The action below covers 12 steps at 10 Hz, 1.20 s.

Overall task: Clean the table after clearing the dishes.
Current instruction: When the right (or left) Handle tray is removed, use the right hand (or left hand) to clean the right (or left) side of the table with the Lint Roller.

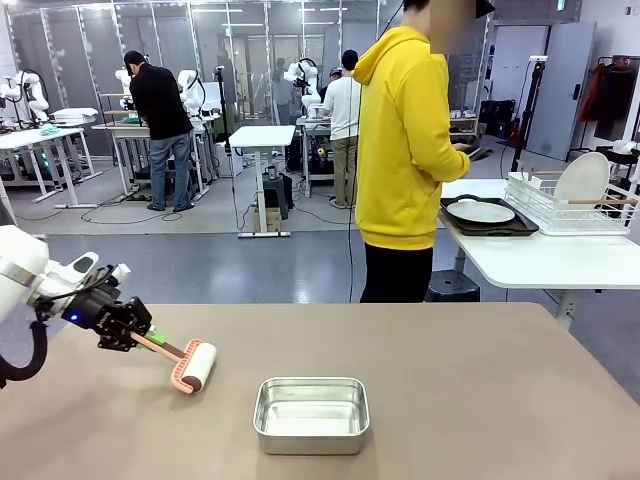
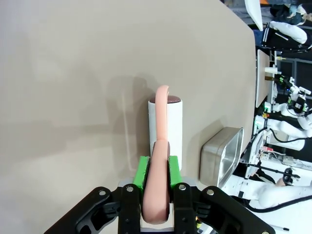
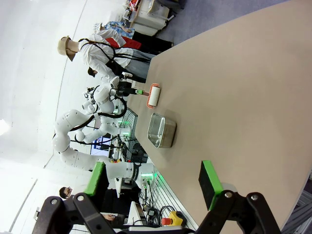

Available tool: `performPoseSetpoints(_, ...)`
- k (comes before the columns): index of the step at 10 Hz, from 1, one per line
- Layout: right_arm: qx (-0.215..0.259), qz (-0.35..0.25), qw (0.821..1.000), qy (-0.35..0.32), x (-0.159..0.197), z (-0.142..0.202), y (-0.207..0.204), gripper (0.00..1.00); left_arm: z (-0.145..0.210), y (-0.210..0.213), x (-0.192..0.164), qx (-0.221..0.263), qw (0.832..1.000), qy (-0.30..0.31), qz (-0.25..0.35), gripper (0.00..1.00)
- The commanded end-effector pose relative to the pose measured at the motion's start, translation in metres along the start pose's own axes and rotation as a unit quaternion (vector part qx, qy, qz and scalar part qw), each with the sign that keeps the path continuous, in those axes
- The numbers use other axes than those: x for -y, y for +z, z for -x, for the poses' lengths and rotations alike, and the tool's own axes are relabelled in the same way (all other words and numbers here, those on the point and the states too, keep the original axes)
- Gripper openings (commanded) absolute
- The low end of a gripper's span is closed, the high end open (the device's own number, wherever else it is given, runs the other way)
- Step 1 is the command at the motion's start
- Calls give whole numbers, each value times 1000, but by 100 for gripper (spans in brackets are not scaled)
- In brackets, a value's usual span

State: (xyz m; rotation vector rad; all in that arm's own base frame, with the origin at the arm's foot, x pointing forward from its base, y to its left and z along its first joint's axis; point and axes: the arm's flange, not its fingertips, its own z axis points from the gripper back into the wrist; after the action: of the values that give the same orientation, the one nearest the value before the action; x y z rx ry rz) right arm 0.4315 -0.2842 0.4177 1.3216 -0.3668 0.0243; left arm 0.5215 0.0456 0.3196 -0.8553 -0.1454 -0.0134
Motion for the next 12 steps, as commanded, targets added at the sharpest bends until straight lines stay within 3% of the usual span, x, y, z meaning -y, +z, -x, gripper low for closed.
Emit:
performPoseSetpoints(1,4,-1,1000,-3,-5,3,-4,95,8,12,-37,28,998,-13,-50,21)
performPoseSetpoints(3,4,-1,1000,-3,-5,3,-4,95,9,30,-56,24,997,-39,-60,21)
performPoseSetpoints(8,4,-1,1000,-3,-5,3,-4,95,15,87,-100,31,997,-27,-71,21)
performPoseSetpoints(12,4,-1,1000,-3,-5,3,-4,95,18,137,-116,37,994,-26,-95,21)
